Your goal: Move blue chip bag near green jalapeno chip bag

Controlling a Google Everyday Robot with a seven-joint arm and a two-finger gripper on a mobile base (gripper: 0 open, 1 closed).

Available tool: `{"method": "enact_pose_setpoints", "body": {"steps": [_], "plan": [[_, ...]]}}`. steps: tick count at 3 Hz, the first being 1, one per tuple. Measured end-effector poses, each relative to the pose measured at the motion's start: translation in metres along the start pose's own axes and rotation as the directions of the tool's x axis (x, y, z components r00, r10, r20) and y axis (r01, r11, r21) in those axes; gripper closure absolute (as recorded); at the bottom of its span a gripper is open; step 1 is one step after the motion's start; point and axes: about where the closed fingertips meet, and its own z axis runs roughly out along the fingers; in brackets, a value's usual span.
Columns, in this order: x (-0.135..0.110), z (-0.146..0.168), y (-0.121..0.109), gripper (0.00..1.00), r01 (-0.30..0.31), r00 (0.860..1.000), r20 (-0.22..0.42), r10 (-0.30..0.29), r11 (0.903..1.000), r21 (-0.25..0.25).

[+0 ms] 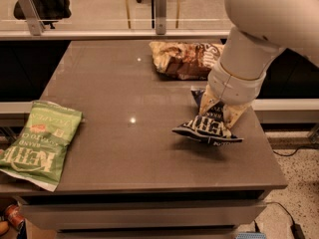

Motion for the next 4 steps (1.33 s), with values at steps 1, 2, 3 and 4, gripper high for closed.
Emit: {"method": "enact_pose_setpoints", "body": {"steps": [1, 2, 3, 4], "plan": [[-0.009, -0.035, -0.012, 1.00, 0.011, 1.000, -0.010, -0.010, 0.9984, 0.055], [-0.009, -0.035, -0.014, 1.00, 0.013, 1.000, -0.012, -0.012, 0.9983, 0.057], [-0.014, -0.039, -0.036, 1.00, 0.071, 0.997, -0.030, -0.070, 0.9958, 0.058], [-0.022, -0.046, -0.070, 1.00, 0.166, 0.985, -0.053, -0.163, 0.9850, 0.048]]}}
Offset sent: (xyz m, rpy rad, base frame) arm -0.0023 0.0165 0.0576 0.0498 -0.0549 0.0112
